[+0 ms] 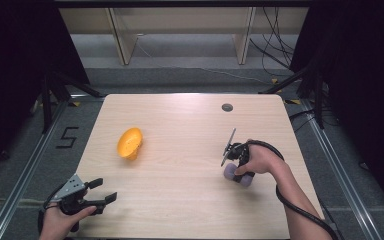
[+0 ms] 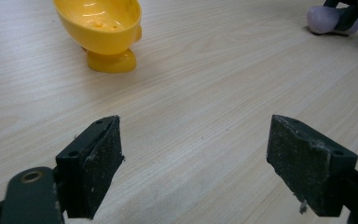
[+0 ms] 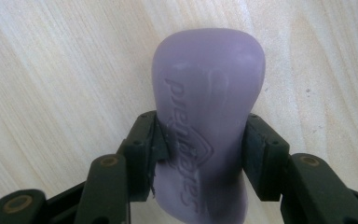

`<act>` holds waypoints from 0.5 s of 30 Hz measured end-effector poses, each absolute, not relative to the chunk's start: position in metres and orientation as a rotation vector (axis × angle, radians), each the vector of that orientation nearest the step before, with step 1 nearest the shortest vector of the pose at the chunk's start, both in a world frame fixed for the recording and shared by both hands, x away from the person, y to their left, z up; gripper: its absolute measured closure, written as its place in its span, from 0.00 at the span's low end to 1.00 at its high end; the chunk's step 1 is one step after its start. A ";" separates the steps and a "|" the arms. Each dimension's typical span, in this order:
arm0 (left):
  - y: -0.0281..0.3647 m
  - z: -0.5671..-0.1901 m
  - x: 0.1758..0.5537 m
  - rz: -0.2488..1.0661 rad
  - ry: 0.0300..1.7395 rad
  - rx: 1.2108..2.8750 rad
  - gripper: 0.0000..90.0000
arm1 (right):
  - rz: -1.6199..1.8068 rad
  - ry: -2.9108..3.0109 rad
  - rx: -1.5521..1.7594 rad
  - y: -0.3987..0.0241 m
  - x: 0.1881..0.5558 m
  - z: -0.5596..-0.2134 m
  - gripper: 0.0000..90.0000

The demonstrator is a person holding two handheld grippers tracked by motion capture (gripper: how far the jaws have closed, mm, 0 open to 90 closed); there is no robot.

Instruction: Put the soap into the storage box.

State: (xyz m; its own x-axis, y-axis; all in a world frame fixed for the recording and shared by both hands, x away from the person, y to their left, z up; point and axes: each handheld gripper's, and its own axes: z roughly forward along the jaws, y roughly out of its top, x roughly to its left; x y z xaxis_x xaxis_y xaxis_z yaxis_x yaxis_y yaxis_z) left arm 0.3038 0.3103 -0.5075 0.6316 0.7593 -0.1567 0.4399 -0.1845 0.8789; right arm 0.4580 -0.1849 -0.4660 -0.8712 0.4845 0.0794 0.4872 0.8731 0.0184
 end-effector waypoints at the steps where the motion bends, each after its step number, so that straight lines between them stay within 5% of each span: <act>1: 0.310 -0.507 0.304 0.387 0.964 1.822 0.19 | -0.058 -2.971 -0.771 -0.185 0.458 -0.466 0.58; 15: 0.311 -0.507 0.304 0.385 0.963 1.826 0.19 | -0.054 -2.983 -0.768 -0.185 0.456 -0.462 0.58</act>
State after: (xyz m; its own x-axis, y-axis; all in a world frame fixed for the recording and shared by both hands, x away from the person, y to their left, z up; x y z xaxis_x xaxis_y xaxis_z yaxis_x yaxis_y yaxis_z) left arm 0.3039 0.3109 -0.5070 0.6331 0.7582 -0.1558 0.4417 -0.1887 0.8771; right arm 0.4561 -0.1854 -0.4617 -0.8740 0.4812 0.0674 0.4833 0.8753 0.0186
